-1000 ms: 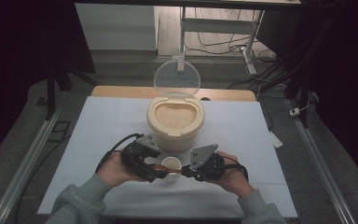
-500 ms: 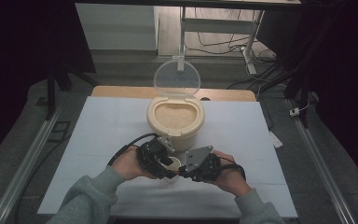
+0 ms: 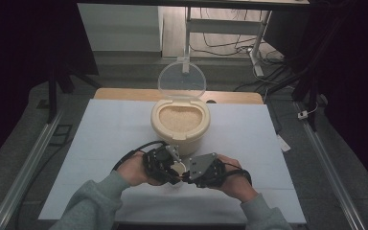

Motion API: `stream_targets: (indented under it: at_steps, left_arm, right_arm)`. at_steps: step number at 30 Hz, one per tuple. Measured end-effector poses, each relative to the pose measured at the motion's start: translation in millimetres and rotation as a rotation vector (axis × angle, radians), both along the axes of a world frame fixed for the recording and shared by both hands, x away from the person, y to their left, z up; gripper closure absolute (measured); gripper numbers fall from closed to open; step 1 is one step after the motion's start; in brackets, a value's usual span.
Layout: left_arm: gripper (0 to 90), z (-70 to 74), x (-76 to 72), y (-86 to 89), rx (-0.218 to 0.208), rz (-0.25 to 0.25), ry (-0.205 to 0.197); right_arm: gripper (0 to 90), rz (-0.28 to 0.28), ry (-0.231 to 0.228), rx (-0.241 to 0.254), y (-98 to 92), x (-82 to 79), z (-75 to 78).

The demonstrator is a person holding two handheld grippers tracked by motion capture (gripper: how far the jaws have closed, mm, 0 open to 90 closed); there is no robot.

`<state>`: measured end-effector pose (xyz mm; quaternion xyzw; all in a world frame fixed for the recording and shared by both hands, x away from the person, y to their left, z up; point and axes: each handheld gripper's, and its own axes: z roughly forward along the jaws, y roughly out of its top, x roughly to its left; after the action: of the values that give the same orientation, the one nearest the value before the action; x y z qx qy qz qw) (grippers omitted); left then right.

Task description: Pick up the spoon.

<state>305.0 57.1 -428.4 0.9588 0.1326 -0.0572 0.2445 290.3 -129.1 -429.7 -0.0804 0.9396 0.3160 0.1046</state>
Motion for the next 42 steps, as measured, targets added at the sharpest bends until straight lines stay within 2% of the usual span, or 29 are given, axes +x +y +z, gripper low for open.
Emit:
stream_targets:
  at_steps: [3, 5, 10, 12, 14, 17, 20, 22, 23, 24, 25, 26, 27, 28, 30, 32, 37, 42]
  left_arm:
    - [76.1, -1.1, -1.8, 1.1, -0.013, 0.004, -0.018]
    - [76.5, -1.5, -3.4, 2.3, -0.024, 0.011, -0.031]
    - [77.2, -2.1, -7.4, 6.0, -0.057, 0.038, -0.08]
    - [77.3, -2.2, -9.8, 7.8, -0.069, 0.06, -0.118]
    - [77.3, -2.3, -11.0, 9.3, -0.078, 0.078, -0.138]
    - [77.4, -3.2, -13.0, 11.1, -0.087, 0.095, -0.158]
    - [77.4, -4.5, -14.9, 11.9, -0.094, 0.106, -0.172]
    - [77.4, -5.8, -17.0, 12.3, -0.098, 0.118, -0.19]
    - [77.4, -6.3, -17.7, 12.8, -0.099, 0.121, -0.198]
    - [77.5, -7.0, -18.5, 13.2, -0.107, 0.127, -0.2]
    - [77.5, -7.4, -19.1, 13.8, -0.112, 0.13, -0.201]
    - [77.6, -7.9, -19.6, 14.5, -0.117, 0.133, -0.202]
    - [77.6, -8.6, -20.2, 15.0, -0.121, 0.137, -0.205]
    - [78.1, -9.4, -20.6, 15.5, -0.123, 0.14, -0.208]
    - [78.7, -10.7, -21.3, 16.6, -0.127, 0.151, -0.228]
    - [79.0, -11.2, -21.7, 18.1, -0.143, 0.161, -0.237]
    - [79.8, -9.1, -24.5, 22.5, -0.182, 0.176, -0.257]
    - [80.0, -6.5, -27.0, 25.0, -0.209, 0.185, -0.267]
  right_arm:
    - [79.8, -0.004, 0.001, -0.002, -0.1, -0.5, -1.4]
    - [78.7, -0.013, 0.008, 0.016, -1.6, 0.3, -2.4]
    - [70.2, -0.057, 0.032, 0.089, -8.8, 2.9, -0.7]
    - [65.4, -0.093, 0.037, 0.136, -13.2, 3.1, 1.5]
    - [58.9, -0.14, 0.057, 0.201, -18.9, 4.6, 5.1]
    - [53.6, -0.243, 0.083, 0.324, -30.1, 6.0, 10.2]
    - [48.3, -0.378, 0.129, 0.424, -42.4, 5.5, 12.6]
    - [46.8, -0.459, 0.147, 0.462, -49.8, 3.9, 11.7]
    - [46.8, -0.459, 0.147, 0.462, -49.8, 3.9, 11.7]
    - [44.7, -0.525, 0.175, 0.491, -56.9, 1.8, 9.2]
    - [44.7, -0.525, 0.175, 0.491, -56.9, 1.8, 9.2]
    - [44.0, -0.575, 0.204, 0.508, -62.8, -1.2, 5.4]
    - [44.0, -0.575, 0.204, 0.508, -62.8, -1.2, 5.4]
    - [43.2, -0.609, 0.237, 0.52, -68.0, -3.3, -0.2]
    - [43.2, -0.635, 0.256, 0.521, -72.3, -4.0, -6.1]
    - [43.2, -0.642, 0.267, 0.522, -74.3, -4.0, -8.6]
    - [41.3, -0.694, 0.341, 0.55, -79.6, -4.0, -20.1]
    - [39.3, -0.71, 0.406, 0.583, -78.5, -3.2, -24.7]
